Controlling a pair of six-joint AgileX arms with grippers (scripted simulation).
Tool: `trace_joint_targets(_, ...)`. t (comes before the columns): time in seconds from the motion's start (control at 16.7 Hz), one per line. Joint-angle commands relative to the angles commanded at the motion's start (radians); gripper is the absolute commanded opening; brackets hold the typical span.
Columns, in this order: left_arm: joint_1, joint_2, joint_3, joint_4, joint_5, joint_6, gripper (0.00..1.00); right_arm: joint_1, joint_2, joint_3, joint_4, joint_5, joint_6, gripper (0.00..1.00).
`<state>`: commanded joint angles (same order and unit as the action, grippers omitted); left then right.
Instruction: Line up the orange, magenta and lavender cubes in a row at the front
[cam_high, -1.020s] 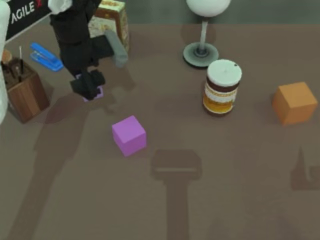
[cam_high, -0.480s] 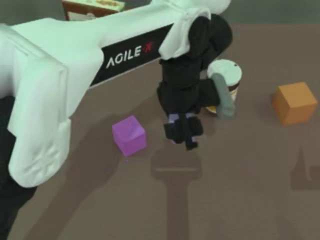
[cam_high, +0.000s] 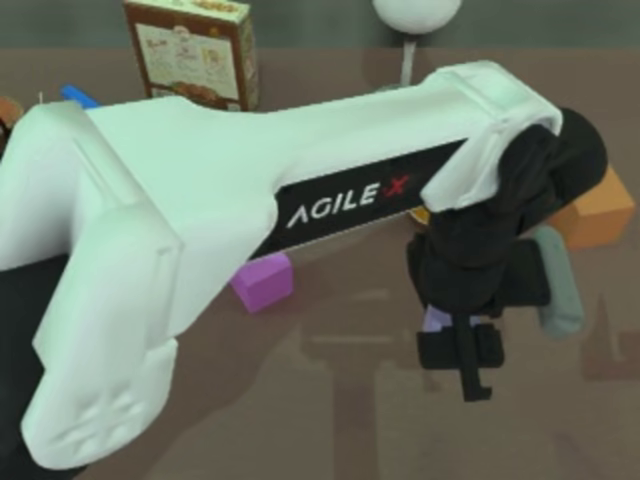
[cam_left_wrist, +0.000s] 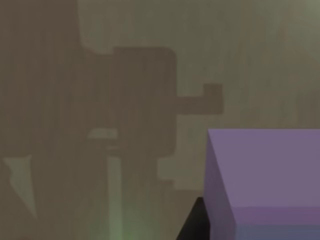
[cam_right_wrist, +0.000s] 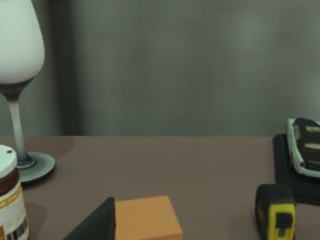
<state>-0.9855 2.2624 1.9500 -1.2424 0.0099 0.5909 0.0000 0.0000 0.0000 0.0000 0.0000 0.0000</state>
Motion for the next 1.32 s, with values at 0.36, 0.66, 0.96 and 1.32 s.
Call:
trace_joint_targets(0.36, 0.003, 0.023, -0.046, 0.071, 0.000, -0.002, 0.00, 0.000, 0.000, 0.000, 0.000, 0.000, 0.000, 1.00)
trace_joint_targets(0.66, -0.003, 0.072, -0.147, 0.221, 0.001, -0.003, 0.00, 0.000, 0.000, 0.000, 0.000, 0.000, 0.000, 1.00)
trace_joint_targets(0.96, -0.004, 0.075, -0.152, 0.228, 0.001, -0.003, 0.08, 0.000, 0.000, 0.000, 0.000, 0.000, 0.000, 1.00)
trace_joint_targets(1.32, -0.004, 0.075, -0.152, 0.228, 0.001, -0.003, 0.53, 0.000, 0.000, 0.000, 0.000, 0.000, 0.000, 1.00)
